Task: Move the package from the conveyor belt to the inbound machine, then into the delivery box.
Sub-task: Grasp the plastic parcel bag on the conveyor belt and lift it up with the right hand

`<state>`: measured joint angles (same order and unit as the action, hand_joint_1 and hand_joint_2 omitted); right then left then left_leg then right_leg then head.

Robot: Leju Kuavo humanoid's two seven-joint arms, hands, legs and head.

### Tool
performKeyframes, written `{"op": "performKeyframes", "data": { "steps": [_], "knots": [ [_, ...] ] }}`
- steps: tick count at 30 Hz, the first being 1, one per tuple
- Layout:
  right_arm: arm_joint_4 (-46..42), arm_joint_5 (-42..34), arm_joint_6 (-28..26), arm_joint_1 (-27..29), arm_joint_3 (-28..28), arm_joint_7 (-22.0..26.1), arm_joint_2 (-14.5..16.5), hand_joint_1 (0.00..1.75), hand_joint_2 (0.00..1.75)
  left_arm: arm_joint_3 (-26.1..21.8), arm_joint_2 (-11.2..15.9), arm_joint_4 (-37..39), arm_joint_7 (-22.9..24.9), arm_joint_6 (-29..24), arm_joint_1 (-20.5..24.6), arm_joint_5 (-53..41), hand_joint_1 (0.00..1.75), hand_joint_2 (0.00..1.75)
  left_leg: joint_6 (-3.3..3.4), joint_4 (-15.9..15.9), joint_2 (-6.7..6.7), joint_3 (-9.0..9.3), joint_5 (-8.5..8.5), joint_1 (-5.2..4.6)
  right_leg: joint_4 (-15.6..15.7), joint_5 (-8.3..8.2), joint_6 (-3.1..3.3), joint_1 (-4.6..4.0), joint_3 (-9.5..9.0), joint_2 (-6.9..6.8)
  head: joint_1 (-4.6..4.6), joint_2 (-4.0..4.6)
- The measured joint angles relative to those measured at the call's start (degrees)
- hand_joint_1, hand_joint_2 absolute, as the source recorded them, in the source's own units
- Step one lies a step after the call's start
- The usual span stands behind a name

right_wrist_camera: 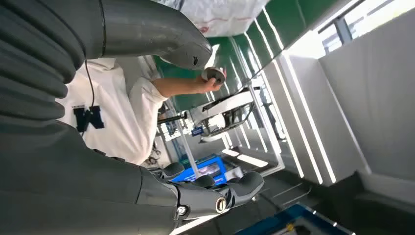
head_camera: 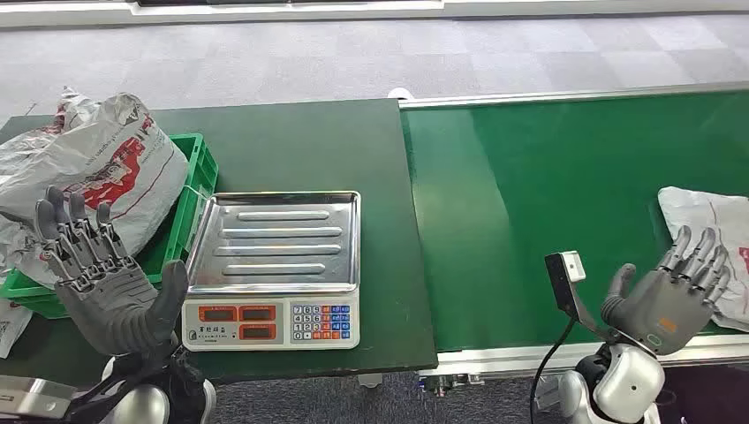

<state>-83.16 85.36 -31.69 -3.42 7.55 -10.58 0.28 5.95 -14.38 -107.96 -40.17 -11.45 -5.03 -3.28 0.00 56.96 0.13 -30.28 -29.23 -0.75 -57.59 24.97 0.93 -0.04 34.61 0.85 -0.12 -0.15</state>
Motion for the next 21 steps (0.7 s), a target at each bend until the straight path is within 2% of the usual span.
{"op": "performKeyframes", "data": {
  "steps": [2, 6, 9, 13, 21],
  "knots": [
    [1.2, -3.7, 1.8, -1.0, 0.9, 3.3, 0.0, 0.0, 1.75, -0.1, 0.0, -0.1, 0.0, 0.1, 0.0, 0.0, 0.0, 1.75, 0.01, 0.0, -0.01, 0.01, -0.01, -0.01, 0.0, 0.0, 0.0, 0.01, 0.0, -0.01, 0.02, 0.0],
    [7.8, -22.3, 10.2, -6.0, 6.8, 15.1, 0.0, 0.0, 1.75, -0.6, 0.1, -0.1, 0.0, 0.9, 0.2, 0.1, 0.0, 1.75, 0.06, 0.0, -0.1, 0.31, 0.07, -0.04, 0.0, -0.02, -0.01, 0.01, 0.0, -0.13, 0.02, 0.0],
    [13.6, -32.4, 14.5, -10.0, 12.4, 20.1, -0.4, 0.0, 1.75, -0.8, 0.4, 0.6, 0.0, 1.0, 1.0, 0.2, 0.0, 1.75, 0.07, 0.1, -0.14, 0.43, 0.13, -0.04, 0.0, -0.05, -0.02, 0.02, -0.04, -0.19, 0.01, 0.0],
    [18.1, -34.1, 15.4, -12.5, 16.3, 21.1, -0.8, 0.0, 1.75, -0.9, 0.6, 1.4, 0.0, 1.0, 1.8, 0.2, 0.0, 1.75, 0.08, 0.1, -0.13, 0.42, 0.11, -0.04, 0.0, -0.04, -0.02, 0.03, -0.05, -0.19, 0.02, 0.0],
    [25.9, -33.3, 14.6, -17.0, 19.5, 22.0, -2.6, 0.0, 1.75, -0.9, 1.2, 2.7, 0.0, 0.2, 2.9, -0.1, 0.0, 1.75, 0.09, 0.1, -0.12, 0.3, 0.1, -0.05, 0.0, -0.04, -0.03, 0.03, -0.05, -0.21, 0.01, 0.0]
  ]
}}
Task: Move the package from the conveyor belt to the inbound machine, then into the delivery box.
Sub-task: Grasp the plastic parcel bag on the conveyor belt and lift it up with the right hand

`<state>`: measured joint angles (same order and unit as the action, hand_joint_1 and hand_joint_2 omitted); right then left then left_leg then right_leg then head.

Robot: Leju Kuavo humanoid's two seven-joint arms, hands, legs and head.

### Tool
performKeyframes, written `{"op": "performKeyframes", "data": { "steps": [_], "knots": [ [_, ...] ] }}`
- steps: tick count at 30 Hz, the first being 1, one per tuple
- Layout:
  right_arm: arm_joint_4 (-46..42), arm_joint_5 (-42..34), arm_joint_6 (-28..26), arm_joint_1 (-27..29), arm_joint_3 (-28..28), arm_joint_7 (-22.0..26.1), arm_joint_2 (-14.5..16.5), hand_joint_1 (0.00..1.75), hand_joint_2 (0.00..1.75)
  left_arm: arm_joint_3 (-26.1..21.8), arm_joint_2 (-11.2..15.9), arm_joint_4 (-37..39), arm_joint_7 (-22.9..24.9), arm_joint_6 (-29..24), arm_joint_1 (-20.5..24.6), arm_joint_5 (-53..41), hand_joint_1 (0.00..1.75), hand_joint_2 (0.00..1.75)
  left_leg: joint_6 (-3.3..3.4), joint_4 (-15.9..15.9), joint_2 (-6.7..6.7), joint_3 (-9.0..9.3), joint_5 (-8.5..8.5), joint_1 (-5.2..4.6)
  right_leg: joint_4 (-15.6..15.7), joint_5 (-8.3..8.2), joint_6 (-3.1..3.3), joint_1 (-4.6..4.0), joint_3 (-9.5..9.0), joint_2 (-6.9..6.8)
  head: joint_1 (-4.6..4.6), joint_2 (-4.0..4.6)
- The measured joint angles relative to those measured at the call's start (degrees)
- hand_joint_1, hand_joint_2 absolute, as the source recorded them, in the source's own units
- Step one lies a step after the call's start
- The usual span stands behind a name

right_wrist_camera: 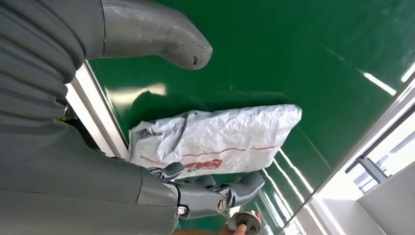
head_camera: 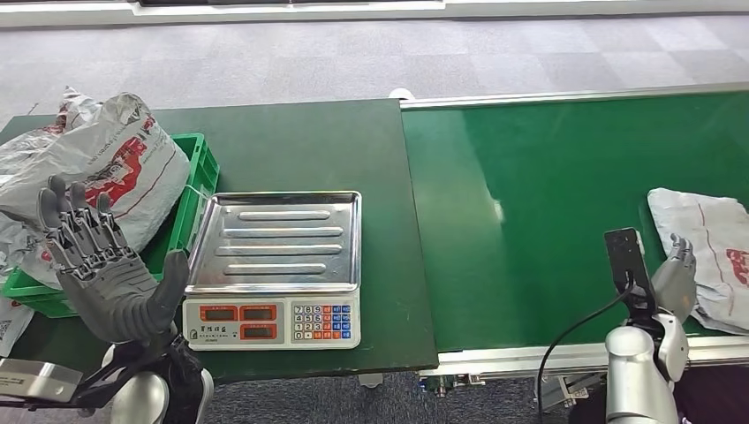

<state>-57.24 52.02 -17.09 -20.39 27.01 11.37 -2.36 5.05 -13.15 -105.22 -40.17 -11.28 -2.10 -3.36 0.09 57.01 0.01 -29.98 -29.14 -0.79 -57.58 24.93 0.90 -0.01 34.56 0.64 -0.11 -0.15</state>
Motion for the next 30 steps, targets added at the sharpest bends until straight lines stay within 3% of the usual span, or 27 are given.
{"op": "performKeyframes", "data": {
  "steps": [12, 30],
  "knots": [
    [10.8, 3.3, -1.3, -6.5, 0.3, -0.8, -3.1, 0.0, 1.75, 0.0, 0.2, 0.7, 0.0, -0.5, 0.1, -0.7, 0.0, 1.75, 0.0, 0.0, -0.03, 0.13, 0.0, -0.01, 0.0, 0.0, 0.0, 0.01, 0.0, -0.03, 0.0, 0.0],
    [14.0, 4.0, -1.3, -7.2, 0.3, -0.7, -3.3, 0.0, 1.75, 0.0, 0.3, 0.3, 0.0, -0.2, -0.7, -1.5, 0.0, 1.75, 0.01, 0.0, -0.05, 0.02, 0.0, -0.01, 0.0, 0.0, -0.01, 0.01, 0.0, -0.06, 0.0, 0.0]
  ]
}}
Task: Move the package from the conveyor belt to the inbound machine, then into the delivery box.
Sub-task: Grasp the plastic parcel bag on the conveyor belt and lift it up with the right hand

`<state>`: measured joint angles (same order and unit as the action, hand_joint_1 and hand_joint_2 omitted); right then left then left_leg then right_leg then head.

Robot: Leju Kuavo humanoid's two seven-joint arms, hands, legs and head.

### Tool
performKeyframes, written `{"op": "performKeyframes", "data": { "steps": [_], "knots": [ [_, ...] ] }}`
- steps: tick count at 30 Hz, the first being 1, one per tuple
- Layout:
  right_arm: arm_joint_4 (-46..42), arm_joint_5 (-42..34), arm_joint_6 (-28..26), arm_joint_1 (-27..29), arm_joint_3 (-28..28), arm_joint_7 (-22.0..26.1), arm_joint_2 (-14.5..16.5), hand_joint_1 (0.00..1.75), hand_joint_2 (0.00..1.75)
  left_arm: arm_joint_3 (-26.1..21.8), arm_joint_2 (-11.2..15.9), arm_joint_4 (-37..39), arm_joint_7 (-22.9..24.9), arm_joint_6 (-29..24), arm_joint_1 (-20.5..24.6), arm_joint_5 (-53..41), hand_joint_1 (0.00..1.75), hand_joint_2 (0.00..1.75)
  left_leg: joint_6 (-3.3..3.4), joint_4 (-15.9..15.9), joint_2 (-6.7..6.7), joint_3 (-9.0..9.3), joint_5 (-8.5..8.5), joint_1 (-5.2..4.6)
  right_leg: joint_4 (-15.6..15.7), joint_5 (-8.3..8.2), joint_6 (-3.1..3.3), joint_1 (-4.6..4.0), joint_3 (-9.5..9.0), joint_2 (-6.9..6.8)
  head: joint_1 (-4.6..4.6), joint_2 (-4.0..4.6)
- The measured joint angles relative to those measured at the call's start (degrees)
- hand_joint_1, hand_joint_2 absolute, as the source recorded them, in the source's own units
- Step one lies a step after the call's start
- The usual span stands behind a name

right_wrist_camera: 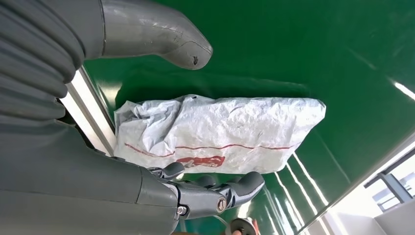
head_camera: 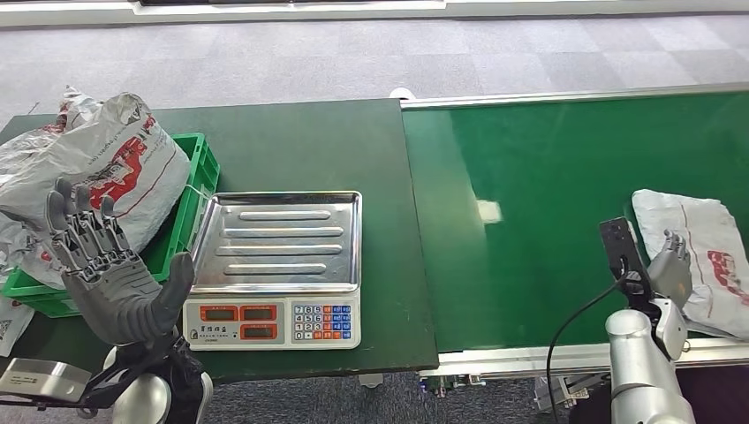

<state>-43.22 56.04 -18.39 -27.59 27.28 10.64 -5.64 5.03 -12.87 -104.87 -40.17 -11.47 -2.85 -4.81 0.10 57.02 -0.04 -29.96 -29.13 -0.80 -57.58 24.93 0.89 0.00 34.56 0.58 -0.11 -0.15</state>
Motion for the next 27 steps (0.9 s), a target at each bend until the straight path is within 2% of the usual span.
{"op": "performKeyframes", "data": {
  "steps": [22, 27],
  "knots": [
    [4.0, 2.1, 1.1, -1.5, -0.2, -1.9, -0.4, 0.0, 1.75, 0.0, 0.0, -0.4, 0.0, 1.0, 0.1, -0.5, 0.0, 1.75, 0.0, 0.0, -0.03, 0.1, 0.0, 0.0, 0.0, 0.0, 0.0, 0.0, 0.0, -0.03, 0.0, 0.0],
    [4.6, 3.4, 0.0, -1.5, -0.2, -3.9, -0.8, 0.0, 1.75, 0.0, 0.2, -0.2, 0.0, 1.0, 0.1, -0.2, 0.0, 1.75, 0.0, 0.0, -0.03, 0.11, 0.0, 0.0, 0.0, 0.0, 0.0, 0.0, 0.0, -0.02, 0.0, 0.0]
  ]
}}
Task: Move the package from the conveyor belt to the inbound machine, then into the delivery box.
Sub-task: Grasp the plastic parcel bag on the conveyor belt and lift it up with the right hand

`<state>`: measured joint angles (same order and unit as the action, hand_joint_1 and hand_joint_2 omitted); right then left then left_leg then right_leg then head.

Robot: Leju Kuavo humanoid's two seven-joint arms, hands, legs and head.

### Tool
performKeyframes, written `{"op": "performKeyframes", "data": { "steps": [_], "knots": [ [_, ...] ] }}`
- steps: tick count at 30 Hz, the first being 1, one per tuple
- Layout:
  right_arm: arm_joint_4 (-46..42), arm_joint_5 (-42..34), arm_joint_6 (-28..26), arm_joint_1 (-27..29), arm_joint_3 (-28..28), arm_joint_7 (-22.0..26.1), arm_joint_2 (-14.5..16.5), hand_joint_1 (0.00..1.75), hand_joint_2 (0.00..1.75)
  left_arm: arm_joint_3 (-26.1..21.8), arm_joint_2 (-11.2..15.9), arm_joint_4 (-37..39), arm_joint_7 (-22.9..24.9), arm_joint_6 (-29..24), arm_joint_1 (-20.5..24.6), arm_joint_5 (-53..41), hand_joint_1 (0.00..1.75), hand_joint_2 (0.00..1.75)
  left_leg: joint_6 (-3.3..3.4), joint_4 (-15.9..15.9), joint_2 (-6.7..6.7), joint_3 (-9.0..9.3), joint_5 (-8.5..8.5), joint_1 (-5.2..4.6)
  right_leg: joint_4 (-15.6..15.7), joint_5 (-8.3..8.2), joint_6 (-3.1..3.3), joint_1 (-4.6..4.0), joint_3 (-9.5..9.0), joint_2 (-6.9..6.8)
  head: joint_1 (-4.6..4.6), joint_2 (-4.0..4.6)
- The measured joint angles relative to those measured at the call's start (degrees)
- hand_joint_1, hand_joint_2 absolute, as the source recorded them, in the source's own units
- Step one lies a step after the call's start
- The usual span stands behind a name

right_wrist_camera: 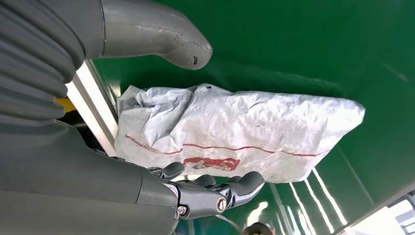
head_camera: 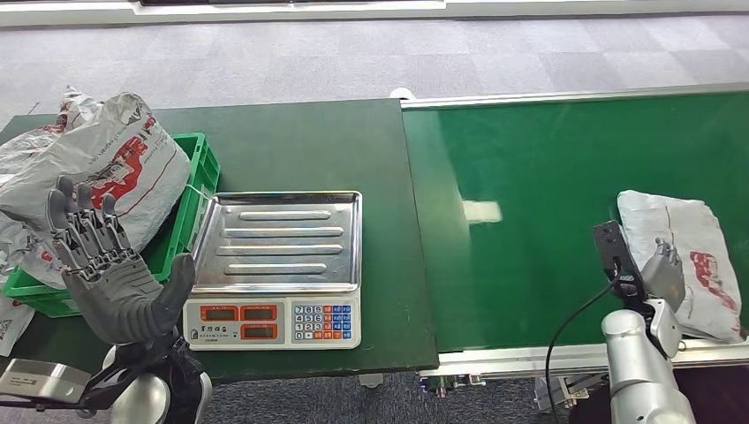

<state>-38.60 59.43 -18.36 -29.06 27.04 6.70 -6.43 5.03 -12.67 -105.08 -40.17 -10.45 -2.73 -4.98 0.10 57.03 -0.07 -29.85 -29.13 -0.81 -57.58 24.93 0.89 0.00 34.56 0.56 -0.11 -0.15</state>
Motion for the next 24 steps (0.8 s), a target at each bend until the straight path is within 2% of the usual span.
{"op": "performKeyframes", "data": {
  "steps": [4, 11, 24],
  "knots": [
    [0.4, 2.2, -2.1, 0.0, 0.0, -2.6, -0.3, 0.0, 1.75, 0.0, 0.1, 0.1, 0.0, 0.0, 0.0, 0.1, 0.0, 1.75, 0.0, 0.0, 0.0, 0.0, 0.0, 0.0, 0.0, 0.0, 0.0, 0.0, 0.0, 0.0, 0.0, 0.0],
    [1.0, 3.3, -2.9, 0.0, 0.1, -3.8, -0.8, 0.0, 1.75, 0.0, 0.0, 0.1, 0.0, 0.0, 0.0, 0.0, 0.0, 1.75, 0.0, 0.0, 0.0, 0.0, 0.0, 0.0, 0.0, 0.0, 0.0, 0.0, 0.0, 0.0, 0.0, 0.0],
    [5.3, 3.5, -2.7, -2.0, 0.8, -1.7, -2.2, 0.0, 1.75, -0.4, -0.5, 0.1, 0.0, 1.3, 0.1, -0.8, 0.0, 1.75, 0.0, 0.0, 0.0, -0.01, 0.0, 0.0, 0.0, 0.0, 0.0, 0.0, 0.0, 0.0, 0.0, 0.0]
  ]
}}
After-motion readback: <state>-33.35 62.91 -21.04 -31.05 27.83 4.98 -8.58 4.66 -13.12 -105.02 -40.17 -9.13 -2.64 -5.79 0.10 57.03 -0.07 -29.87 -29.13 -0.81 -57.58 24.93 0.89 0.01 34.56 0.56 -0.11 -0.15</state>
